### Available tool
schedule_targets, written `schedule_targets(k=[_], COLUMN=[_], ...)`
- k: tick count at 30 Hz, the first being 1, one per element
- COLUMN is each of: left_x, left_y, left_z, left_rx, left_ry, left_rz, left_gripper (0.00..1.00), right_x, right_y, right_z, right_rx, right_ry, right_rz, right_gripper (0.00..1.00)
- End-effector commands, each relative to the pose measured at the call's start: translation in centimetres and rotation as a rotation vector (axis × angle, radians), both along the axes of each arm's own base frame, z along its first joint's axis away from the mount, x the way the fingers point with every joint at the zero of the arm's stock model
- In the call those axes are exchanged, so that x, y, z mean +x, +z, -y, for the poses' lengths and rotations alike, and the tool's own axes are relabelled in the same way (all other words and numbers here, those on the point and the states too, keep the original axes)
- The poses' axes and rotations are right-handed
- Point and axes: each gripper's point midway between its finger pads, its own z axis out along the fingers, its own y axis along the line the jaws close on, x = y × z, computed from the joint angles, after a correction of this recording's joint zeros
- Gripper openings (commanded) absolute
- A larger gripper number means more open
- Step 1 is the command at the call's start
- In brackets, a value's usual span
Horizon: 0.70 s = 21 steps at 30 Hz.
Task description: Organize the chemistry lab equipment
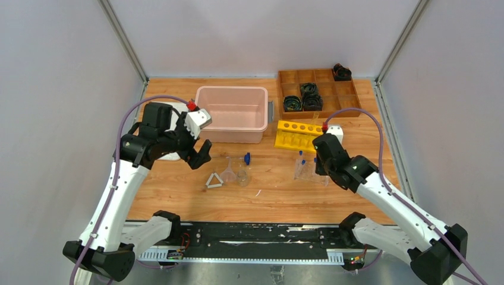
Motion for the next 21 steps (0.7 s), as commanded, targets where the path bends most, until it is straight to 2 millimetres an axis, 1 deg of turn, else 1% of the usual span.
schedule_targets(k=[1, 4, 8, 17, 21], left_x=[-0.1, -0.1, 0.0, 0.1, 0.2], left_y=[-0.1, 0.0, 0.2, 0.4, 0.5], left_z=[-0.1, -0.1, 0.0, 0.0, 0.0], left_rx=[0.007, 0.006, 0.001, 0.002, -0.001], left_ry=[0.002, 0.001, 0.004, 0.005, 0.008], left_rz=[0.013, 0.014, 0.014, 0.019, 0.019], left_gripper=[1.0, 1.0, 1.0, 1.0, 1.0], right_x=[1.0, 1.5, 1.8, 1.2, 1.0], right_y=[-1.2, -1.7, -2.5, -3.3, -3.8], right_z=[0.6, 0.0, 0.0, 1.9, 2.4], right_rx=[-0.026, -0.006, -0.019, -0.057, -0.065], right_ry=[-0.027, -0.017, -0.025, -0.085, -0.096], right_rz=[0.019, 0.03, 0.025, 0.04, 0.025], right_gripper=[0.0, 0.0, 0.0, 0.0, 0.0])
